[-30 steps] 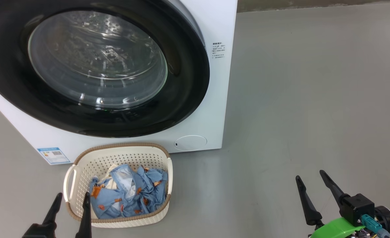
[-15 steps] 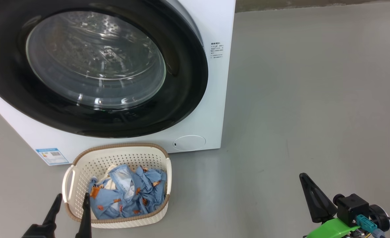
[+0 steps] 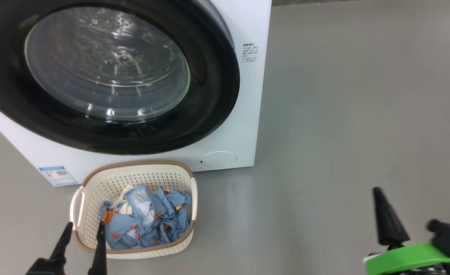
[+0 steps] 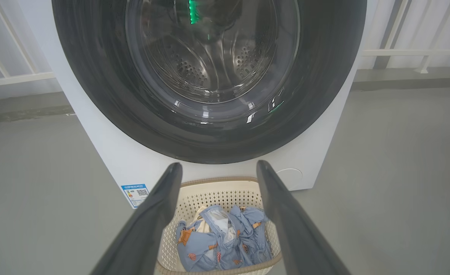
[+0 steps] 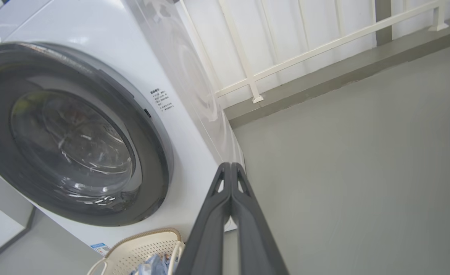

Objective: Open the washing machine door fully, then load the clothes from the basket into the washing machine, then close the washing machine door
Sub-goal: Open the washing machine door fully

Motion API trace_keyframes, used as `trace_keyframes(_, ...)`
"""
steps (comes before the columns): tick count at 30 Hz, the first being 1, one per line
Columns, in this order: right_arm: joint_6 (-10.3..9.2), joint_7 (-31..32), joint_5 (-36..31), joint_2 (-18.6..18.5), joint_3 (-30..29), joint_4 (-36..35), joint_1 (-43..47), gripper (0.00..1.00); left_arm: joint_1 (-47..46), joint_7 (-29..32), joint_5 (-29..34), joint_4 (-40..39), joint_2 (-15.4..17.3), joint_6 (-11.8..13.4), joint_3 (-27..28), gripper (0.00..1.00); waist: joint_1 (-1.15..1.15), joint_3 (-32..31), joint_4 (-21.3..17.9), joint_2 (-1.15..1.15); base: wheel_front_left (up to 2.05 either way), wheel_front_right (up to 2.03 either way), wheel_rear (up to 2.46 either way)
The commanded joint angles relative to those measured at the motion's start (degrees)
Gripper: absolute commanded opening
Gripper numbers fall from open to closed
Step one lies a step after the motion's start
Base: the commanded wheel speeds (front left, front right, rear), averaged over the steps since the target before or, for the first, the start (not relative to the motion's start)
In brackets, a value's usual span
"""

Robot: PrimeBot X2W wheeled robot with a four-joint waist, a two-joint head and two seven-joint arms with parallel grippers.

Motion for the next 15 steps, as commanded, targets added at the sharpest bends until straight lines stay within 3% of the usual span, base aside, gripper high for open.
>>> trace_keyframes(1, 0.09, -0.69, 4.13, -0.05, 0.86, -1.52, -2.26, 0.0, -0.75, -0.79, -0.22, -1.83, 0.72, 0.35, 1.58, 1.0, 0.0, 0.4, 0.09, 0.0, 0.0, 0.0, 0.0)
trace_keyframes(3, 0.09, -0.69, 12.27, 0.2, -0.25, -1.75, -3.02, 0.0, -0.7, -0.79, -0.3, -2.44, 0.72, 0.55, 1.04, 1.0, 0.0, 0.89, 0.41, 0.0, 0.0, 0.0, 0.0)
trace_keyframes(8, 0.09, -0.6, 45.65, 0.55, -2.91, -2.45, -5.5, 0.0, -0.99, -0.79, -0.79, -3.9, 0.72, 0.87, -0.3, 1.0, 0.0, 3.05, 1.69, 0.0, 0.0, 0.0, 0.0)
trace_keyframes(10, 0.09, 1.94, 57.33, -0.99, -4.38, -2.7, -6.65, 0.0, -1.63, -0.79, -0.85, -4.5, 0.72, 0.95, -0.95, 1.0, 0.0, 4.63, 2.37, 0.0, 0.0, 0.0, 0.0)
trace_keyframes(12, 0.09, 5.71, 66.01, -2.67, -6.96, -2.33, -8.17, 0.0, -2.47, -0.79, -1.0, -5.2, 0.72, 1.03, -1.49, 1.0, 0.0, 6.44, 2.95, 0.0, 0.0, 0.0, 0.0)
trace_keyframes(15, 0.09, 10.57, 73.42, -5.12, -11.9, -0.24, -11.6, 0.0, -3.97, -0.79, -1.2, -6.01, 0.72, 0.98, -2.32, 1.0, 0.0, 9.47, 3.9, 0.0, 0.0, 0.0, 0.0)
